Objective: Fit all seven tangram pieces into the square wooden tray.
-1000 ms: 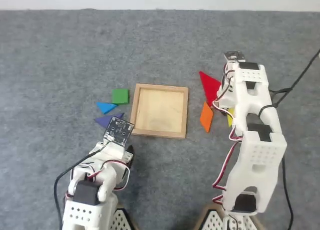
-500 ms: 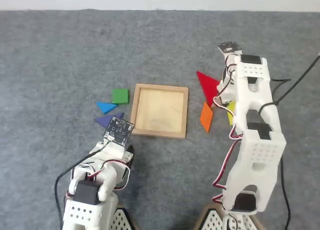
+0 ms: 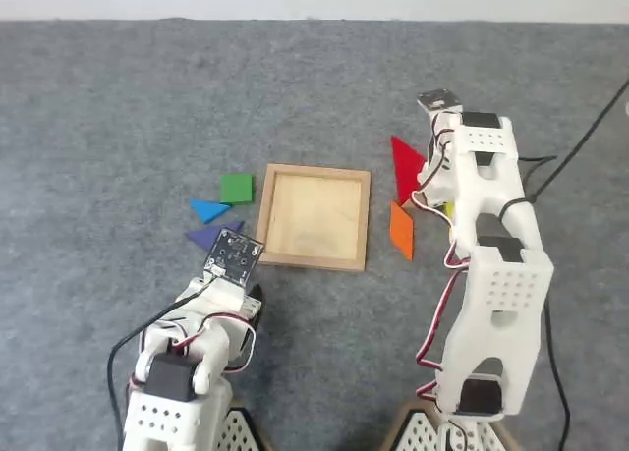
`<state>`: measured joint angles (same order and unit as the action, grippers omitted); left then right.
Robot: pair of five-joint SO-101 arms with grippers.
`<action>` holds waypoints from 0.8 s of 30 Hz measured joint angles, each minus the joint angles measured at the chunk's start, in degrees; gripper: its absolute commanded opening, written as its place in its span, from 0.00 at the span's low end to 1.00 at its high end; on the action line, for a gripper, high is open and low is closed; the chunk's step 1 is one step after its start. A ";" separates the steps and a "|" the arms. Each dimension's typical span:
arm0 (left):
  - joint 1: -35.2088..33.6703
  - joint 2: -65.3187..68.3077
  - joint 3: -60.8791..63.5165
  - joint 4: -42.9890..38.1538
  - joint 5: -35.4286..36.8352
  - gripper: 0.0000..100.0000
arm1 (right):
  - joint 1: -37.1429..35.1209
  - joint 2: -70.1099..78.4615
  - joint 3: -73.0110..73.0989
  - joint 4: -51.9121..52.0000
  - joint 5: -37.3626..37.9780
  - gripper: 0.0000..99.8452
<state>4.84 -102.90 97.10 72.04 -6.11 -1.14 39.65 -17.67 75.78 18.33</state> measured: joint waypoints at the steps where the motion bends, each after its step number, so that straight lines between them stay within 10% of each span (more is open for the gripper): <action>1: 0.00 0.00 0.00 0.00 0.00 0.12 | 0.00 0.00 0.00 0.18 -0.79 0.36; 24: 0.00 0.00 0.00 0.00 0.00 0.12 | 0.53 0.18 0.00 0.53 -5.27 0.29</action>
<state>4.84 -102.90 97.10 72.04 -6.11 -0.62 39.82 -17.67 76.31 13.05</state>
